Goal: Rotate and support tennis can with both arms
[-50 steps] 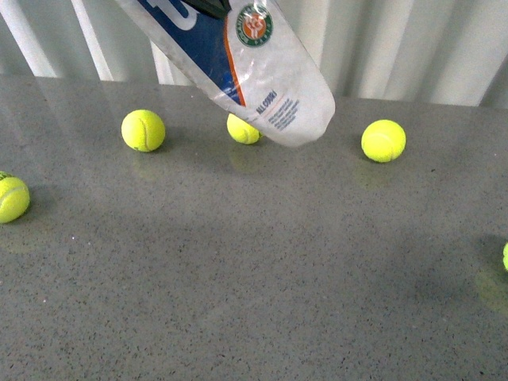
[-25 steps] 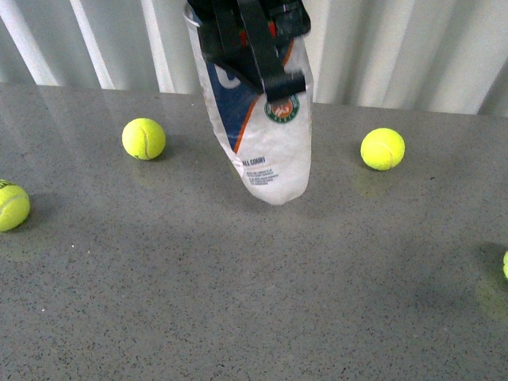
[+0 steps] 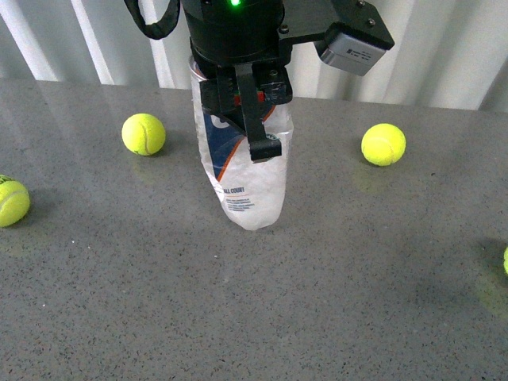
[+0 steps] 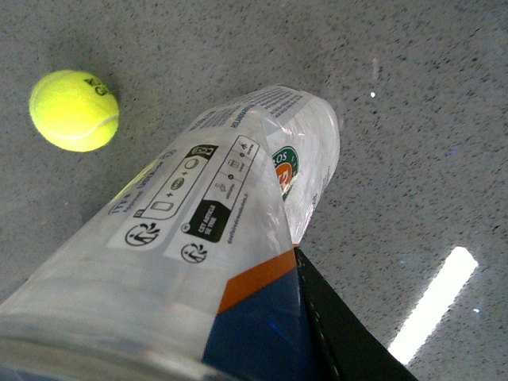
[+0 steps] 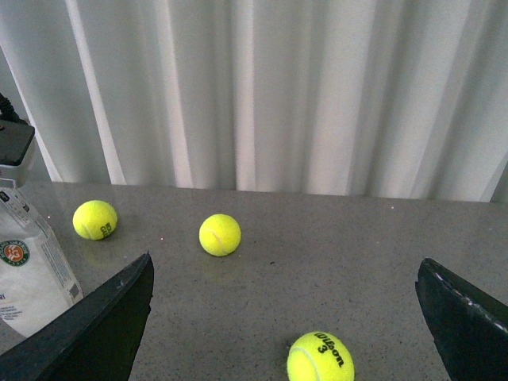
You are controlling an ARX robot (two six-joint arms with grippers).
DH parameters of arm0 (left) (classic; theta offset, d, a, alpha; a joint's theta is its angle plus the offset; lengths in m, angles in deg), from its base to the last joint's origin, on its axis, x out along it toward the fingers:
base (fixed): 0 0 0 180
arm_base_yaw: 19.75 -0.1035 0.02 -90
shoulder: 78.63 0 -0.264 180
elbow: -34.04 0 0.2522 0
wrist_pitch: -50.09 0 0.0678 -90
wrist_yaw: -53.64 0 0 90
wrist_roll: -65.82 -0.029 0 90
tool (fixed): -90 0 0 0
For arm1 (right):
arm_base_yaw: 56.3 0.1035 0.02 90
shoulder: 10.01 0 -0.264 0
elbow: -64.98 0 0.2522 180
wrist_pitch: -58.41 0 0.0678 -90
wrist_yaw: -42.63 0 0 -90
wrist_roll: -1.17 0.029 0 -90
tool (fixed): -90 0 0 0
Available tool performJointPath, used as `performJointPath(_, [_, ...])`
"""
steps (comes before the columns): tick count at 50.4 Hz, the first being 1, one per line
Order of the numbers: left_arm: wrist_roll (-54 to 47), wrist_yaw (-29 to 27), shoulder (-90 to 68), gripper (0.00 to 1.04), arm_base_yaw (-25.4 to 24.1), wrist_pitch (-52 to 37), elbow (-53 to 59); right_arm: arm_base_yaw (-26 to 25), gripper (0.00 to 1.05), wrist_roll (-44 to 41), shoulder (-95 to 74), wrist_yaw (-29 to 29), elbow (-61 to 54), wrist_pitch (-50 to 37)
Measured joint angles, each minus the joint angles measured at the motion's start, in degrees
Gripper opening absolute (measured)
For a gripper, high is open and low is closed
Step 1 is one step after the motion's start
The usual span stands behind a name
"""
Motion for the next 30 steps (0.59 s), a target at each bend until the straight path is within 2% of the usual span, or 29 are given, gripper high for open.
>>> performJointPath(19, [3.7, 0.3, -1.1, 0.04, 0.9, -6.1, 4.3, 0.0, 0.98, 0.0, 0.0, 0.0, 0.0, 0.0])
performJointPath(30, [6.4, 2.1, -2.0, 0.38, 1.4, -4.5, 4.1, 0.0, 0.98, 0.0, 0.0, 0.0, 0.0, 0.0])
